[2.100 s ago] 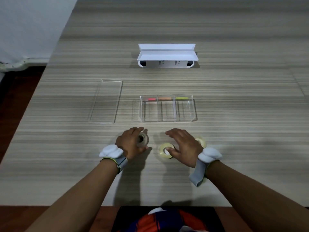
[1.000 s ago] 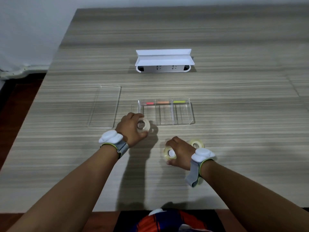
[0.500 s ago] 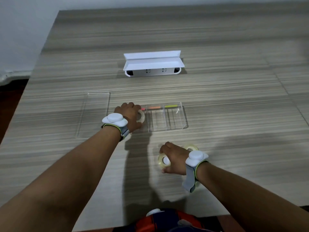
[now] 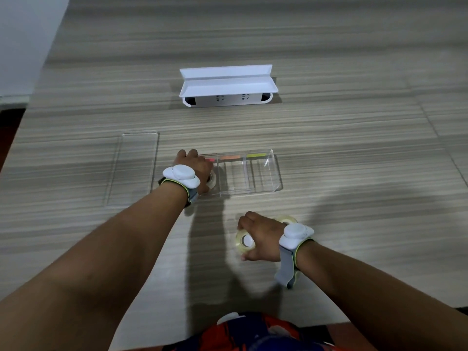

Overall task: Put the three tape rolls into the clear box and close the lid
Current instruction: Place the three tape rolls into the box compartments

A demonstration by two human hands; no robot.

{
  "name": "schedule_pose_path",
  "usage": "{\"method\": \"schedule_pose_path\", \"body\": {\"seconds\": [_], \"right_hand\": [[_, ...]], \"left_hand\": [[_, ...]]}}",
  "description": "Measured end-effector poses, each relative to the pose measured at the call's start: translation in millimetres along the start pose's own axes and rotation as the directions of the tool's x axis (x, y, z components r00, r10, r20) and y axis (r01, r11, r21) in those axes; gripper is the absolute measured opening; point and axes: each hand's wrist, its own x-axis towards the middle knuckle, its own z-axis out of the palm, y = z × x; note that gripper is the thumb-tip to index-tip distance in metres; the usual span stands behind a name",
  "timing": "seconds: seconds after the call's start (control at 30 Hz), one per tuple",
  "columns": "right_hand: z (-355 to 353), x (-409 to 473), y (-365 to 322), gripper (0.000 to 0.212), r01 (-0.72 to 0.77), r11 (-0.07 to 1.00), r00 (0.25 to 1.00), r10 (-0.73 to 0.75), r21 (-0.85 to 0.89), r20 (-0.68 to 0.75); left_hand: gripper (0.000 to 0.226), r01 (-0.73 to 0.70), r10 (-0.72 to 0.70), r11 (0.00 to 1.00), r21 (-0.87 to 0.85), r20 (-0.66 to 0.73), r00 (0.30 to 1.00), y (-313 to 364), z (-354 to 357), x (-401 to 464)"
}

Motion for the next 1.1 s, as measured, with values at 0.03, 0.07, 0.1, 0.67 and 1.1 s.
{"method": "schedule_pose_path", "body": {"seconds": [0.03,0.07,0.1,0.67,1.1], "right_hand": [[0,0,0,0.067,0.001,1.0,1.0,-0.001,-0.002,-0.003],[0,0,0,0.067,0.002,1.0,1.0,-0.002,-0.006,-0.006],[0,0,0,0.067,0.004,1.0,1.0,-0.004,-0.009,-0.008],[1,0,0,0.065,-0.008,1.0,1.0,0.008,0.001,0.002],[2,1,-1,0.066,-0.02,0.999,1.0,0.021,-0.025,0.019]], "left_hand": [[0.05,0.003,-0.003,1.0,-0.006,0.01,1.0,0,0,1],[0.048,0.008,-0.007,1.0,-0.017,0.022,1.0,0,0,2],[0.046,0.012,-0.011,0.999,-0.03,0.036,0.999,0,1,2],[0.058,0.056,-0.082,0.982,-0.182,-0.141,0.987,-12,-12,-19],[0.105,0.254,-0.415,0.767,-0.589,-0.153,0.897,-4,28,-61]]}}
